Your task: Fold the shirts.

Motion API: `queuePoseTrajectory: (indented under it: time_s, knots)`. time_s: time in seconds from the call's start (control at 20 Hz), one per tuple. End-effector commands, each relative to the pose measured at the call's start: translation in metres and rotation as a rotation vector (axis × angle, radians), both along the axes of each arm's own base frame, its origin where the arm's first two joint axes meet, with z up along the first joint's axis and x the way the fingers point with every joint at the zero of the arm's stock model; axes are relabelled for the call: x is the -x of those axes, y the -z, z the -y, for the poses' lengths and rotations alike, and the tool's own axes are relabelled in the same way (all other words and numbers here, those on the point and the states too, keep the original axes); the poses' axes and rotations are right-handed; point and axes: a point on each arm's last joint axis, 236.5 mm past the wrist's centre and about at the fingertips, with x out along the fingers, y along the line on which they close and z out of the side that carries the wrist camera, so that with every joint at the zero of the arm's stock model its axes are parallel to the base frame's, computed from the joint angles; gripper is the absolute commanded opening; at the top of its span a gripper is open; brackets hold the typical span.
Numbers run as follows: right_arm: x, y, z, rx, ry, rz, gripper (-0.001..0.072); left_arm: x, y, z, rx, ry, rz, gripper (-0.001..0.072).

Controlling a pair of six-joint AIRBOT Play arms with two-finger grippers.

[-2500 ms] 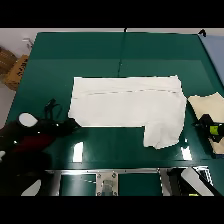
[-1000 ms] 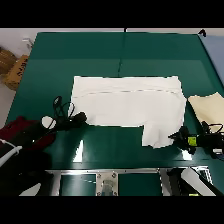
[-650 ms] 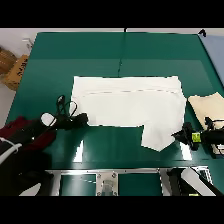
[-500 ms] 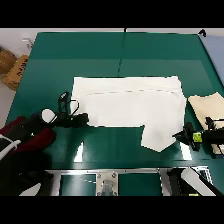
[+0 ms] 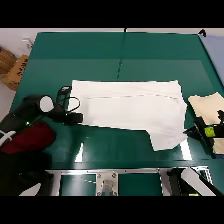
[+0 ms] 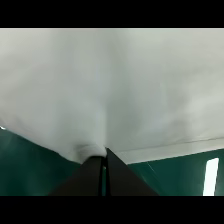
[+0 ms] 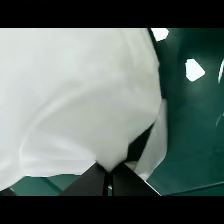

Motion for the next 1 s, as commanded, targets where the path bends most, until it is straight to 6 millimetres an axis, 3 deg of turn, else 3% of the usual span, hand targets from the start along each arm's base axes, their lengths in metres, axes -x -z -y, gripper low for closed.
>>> queuePoseTrajectory:
  time_s: [0.0,0.2,0.4,0.5,0.65,0.85,0.95]
  knots:
    - [-0.042,-0.033,-0.010,-0.044,0.021,0.146,0.0016,-0.019,-0.020,0.001,-0.010,0.039,0.076,0.0023]
    - [-0.102,-0.054,-0.016,-0.072,0.044,0.299,0.0017,-0.056,-0.040,0.005,-0.031,0.068,0.161,0.0023]
    - [-0.165,-0.051,-0.008,-0.106,0.058,0.348,0.0016,-0.111,-0.046,0.005,-0.105,0.087,0.214,0.0022]
    - [-0.199,-0.046,-0.002,-0.130,0.063,0.363,0.0017,-0.137,-0.040,0.003,-0.122,0.072,0.208,0.0023]
    - [-0.247,-0.029,-0.001,-0.169,0.021,0.378,0.0017,-0.172,-0.019,-0.016,-0.135,0.032,0.172,0.0023]
    - [-0.301,0.008,-0.005,-0.193,-0.022,0.389,0.0018,-0.215,0.008,-0.001,-0.054,0.033,0.244,0.0029]
    - [-0.314,0.021,-0.006,-0.197,-0.035,0.385,0.0027,-0.240,0.005,0.016,0.030,-0.008,0.337,0.0540]
